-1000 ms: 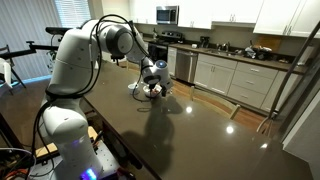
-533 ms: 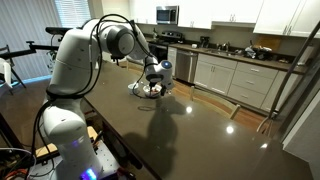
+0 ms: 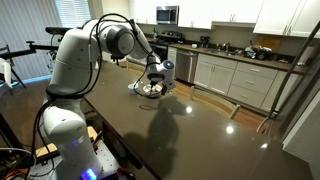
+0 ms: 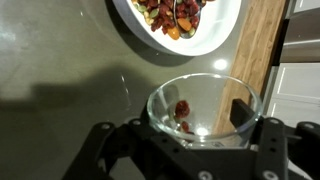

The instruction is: Pour the contents in the glass cup into the bowl on the left

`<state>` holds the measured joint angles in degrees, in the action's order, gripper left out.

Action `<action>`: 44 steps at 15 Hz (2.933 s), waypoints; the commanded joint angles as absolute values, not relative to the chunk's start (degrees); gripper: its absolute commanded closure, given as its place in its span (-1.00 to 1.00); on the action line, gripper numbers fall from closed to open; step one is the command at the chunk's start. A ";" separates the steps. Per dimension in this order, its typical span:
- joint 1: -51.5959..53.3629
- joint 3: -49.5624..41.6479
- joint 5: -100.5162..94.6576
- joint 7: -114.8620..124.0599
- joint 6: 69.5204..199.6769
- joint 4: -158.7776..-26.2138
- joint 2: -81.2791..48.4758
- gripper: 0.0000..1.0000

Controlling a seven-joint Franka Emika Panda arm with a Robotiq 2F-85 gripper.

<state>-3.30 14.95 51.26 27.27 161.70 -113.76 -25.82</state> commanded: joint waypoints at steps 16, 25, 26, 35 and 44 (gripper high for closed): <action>-0.08 5.01 62.67 29.77 143.77 -110.40 -25.13 -0.07; -3.27 1.24 72.20 29.97 128.51 -108.00 -25.92 -0.07; -3.63 0.85 73.38 29.97 126.95 -107.87 -26.02 -0.07; -4.36 -2.14 78.85 31.35 120.42 -107.36 -28.37 -0.07; -6.64 -3.35 82.02 35.00 113.56 -106.38 -31.94 -0.07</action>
